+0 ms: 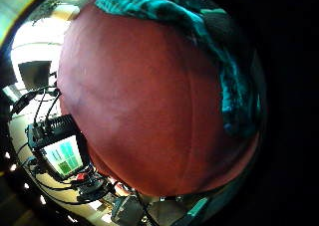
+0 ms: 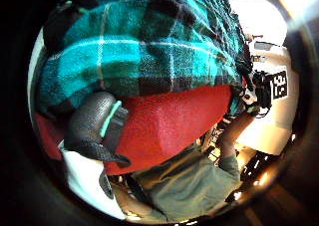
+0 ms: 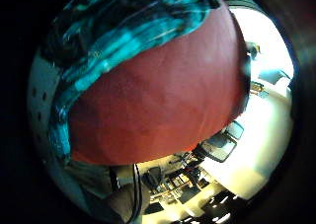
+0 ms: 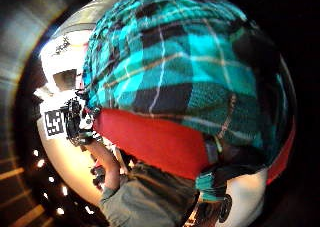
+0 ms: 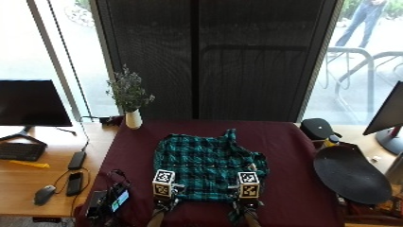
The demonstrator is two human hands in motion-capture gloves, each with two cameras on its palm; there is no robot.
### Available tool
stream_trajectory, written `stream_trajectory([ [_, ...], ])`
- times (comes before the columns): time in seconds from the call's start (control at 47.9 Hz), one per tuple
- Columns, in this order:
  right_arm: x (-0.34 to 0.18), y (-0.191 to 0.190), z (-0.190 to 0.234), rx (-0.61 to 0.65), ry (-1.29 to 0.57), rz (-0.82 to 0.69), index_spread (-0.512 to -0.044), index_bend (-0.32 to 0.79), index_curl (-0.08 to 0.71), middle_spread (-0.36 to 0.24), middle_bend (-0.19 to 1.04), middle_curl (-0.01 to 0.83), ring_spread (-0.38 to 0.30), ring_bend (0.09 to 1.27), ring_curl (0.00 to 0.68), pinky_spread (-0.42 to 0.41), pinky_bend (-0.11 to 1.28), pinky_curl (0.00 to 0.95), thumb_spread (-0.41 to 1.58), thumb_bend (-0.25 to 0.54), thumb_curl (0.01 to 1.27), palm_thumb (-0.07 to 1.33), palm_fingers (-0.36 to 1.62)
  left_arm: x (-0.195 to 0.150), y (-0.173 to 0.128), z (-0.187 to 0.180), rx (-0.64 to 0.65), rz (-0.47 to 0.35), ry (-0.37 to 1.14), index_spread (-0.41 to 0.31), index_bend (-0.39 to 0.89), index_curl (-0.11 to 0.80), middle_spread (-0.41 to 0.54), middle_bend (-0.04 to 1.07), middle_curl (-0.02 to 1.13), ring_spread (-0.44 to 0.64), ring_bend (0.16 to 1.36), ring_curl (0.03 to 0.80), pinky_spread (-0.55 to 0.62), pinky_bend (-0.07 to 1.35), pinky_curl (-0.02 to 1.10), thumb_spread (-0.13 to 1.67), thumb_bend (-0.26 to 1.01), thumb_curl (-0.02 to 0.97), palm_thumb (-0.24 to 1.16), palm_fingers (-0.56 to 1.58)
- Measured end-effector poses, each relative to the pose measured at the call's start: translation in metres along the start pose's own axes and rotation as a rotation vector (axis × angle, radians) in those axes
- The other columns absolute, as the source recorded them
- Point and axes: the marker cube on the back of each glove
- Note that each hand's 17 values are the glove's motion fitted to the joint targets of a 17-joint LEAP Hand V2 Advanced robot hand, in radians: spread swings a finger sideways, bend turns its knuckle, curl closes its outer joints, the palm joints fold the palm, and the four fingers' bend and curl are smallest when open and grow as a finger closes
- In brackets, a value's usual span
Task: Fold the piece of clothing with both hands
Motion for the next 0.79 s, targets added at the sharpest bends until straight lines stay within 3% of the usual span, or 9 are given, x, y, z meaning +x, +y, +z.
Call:
stream_trajectory([
  [0.104, 0.004, -0.012, 0.009, 0.067, 0.021, 0.021, -0.335, 0.36, 0.345, -0.102, 0.15, 0.307, -0.073, 0.39, 0.292, 0.005, 0.55, 0.305, 1.04, 0.06, 0.39, 0.88, 0.7, -0.001, 0.002, -0.007, 0.094, -0.01, -0.064, -0.16, 0.33, 0.389, -0.122, 0.28, 0.41, 0.04, 0.52, 0.296, 0.26, 0.28, 0.28, 1.11, -0.01, 0.316, 0.45, 0.62],
  [0.125, 0.003, -0.012, 0.008, 0.082, 0.031, 0.015, -0.339, 0.32, 0.337, -0.091, 0.15, 0.308, -0.05, 0.34, 0.275, 0.025, 0.54, 0.302, 1.04, 0.031, 0.38, 0.85, 0.56, -0.001, 0.003, -0.009, 0.111, -0.009, -0.082, -0.152, 0.29, 0.381, -0.104, 0.24, 0.39, 0.07, 0.5, 0.282, 0.27, 0.29, 0.28, 1.11, -0.02, 0.314, 0.43, 0.52],
  [0.146, 0.003, -0.011, 0.006, 0.098, 0.043, 0.008, -0.328, 0.36, 0.373, -0.115, 0.16, 0.316, -0.102, 0.42, 0.323, -0.024, 0.56, 0.329, 1.05, 0.069, 0.4, 0.92, 0.75, -0.002, 0.003, -0.01, 0.133, -0.006, -0.102, -0.177, 0.35, 0.409, -0.141, 0.3, 0.43, 0.01, 0.51, 0.305, 0.24, 0.25, 0.28, 1.12, -0.01, 0.316, 0.46, 0.67],
  [0.23, 0.002, -0.007, 0.002, 0.147, 0.078, -0.015, -0.326, 0.31, 0.37, -0.138, 0.14, 0.306, -0.16, 0.43, 0.319, -0.075, 0.55, 0.318, 1.06, 0.083, 0.42, 0.98, 0.84, 0.0, 0.007, -0.017, 0.188, 0.018, -0.157, -0.211, 0.35, 0.414, -0.192, 0.32, 0.42, -0.08, 0.5, 0.29, 0.2, 0.16, 0.24, 1.13, 0.0, 0.32, 0.5, 0.8],
  [0.251, 0.002, -0.005, 0.001, 0.153, 0.081, -0.021, -0.318, 0.29, 0.371, -0.149, 0.16, 0.311, -0.18, 0.47, 0.337, -0.102, 0.55, 0.326, 1.06, 0.091, 0.42, 1.0, 0.92, 0.002, 0.01, -0.02, 0.186, 0.027, -0.158, -0.225, 0.37, 0.426, -0.217, 0.4, 0.45, -0.13, 0.53, 0.313, 0.18, 0.12, 0.24, 1.14, 0.0, 0.322, 0.51, 0.92],
  [0.397, 0.001, 0.029, -0.019, 0.074, 0.074, -0.106, -0.311, 0.11, 0.345, -0.186, 0.21, 0.344, -0.259, 0.55, 0.377, -0.229, 0.54, 0.337, 0.98, 0.071, 0.46, 1.05, 1.14, 0.009, 0.045, -0.041, 0.031, 0.098, -0.156, -0.27, 0.37, 0.45, -0.281, 0.5, 0.49, -0.24, 0.52, 0.338, 0.12, 0.06, 0.18, 1.16, 0.0, 0.323, 0.56, 1.03],
  [0.585, 0.003, 0.064, -0.08, -0.003, 0.08, -0.23, -0.31, 0.1, 0.319, -0.204, 0.24, 0.389, -0.286, 0.6, 0.411, -0.298, 0.57, 0.363, 0.84, 0.011, 0.51, 1.07, 1.2, 0.013, 0.088, -0.101, -0.1, 0.182, -0.113, -0.293, 0.35, 0.472, -0.318, 0.59, 0.53, -0.3, 0.55, 0.378, 0.1, 0.05, 0.12, 1.19, 0.0, 0.319, 0.61, 1.06],
  [0.669, 0.004, 0.043, -0.117, 0.082, 0.069, -0.193, -0.307, 0.08, 0.304, -0.208, 0.26, 0.405, -0.288, 0.64, 0.422, -0.313, 0.57, 0.366, 0.84, -0.013, 0.52, 1.07, 1.24, 0.01, 0.074, -0.129, -0.055, 0.123, -0.166, -0.287, 0.32, 0.475, -0.325, 0.6, 0.54, -0.31, 0.58, 0.394, 0.1, 0.06, 0.09, 1.2, 0.0, 0.317, 0.64, 1.05],
  [0.794, 0.001, -0.032, -0.177, 0.243, 0.102, -0.011, -0.303, 0.1, 0.293, -0.22, 0.3, 0.432, -0.282, 0.67, 0.43, -0.331, 0.58, 0.371, 0.88, -0.022, 0.51, 1.05, 1.27, 0.005, 0.009, -0.169, 0.008, -0.018, -0.234, -0.28, 0.28, 0.481, -0.326, 0.6, 0.54, -0.32, 0.61, 0.413, 0.1, 0.07, 0.06, 1.24, 0.01, 0.314, 0.68, 1.03],
])
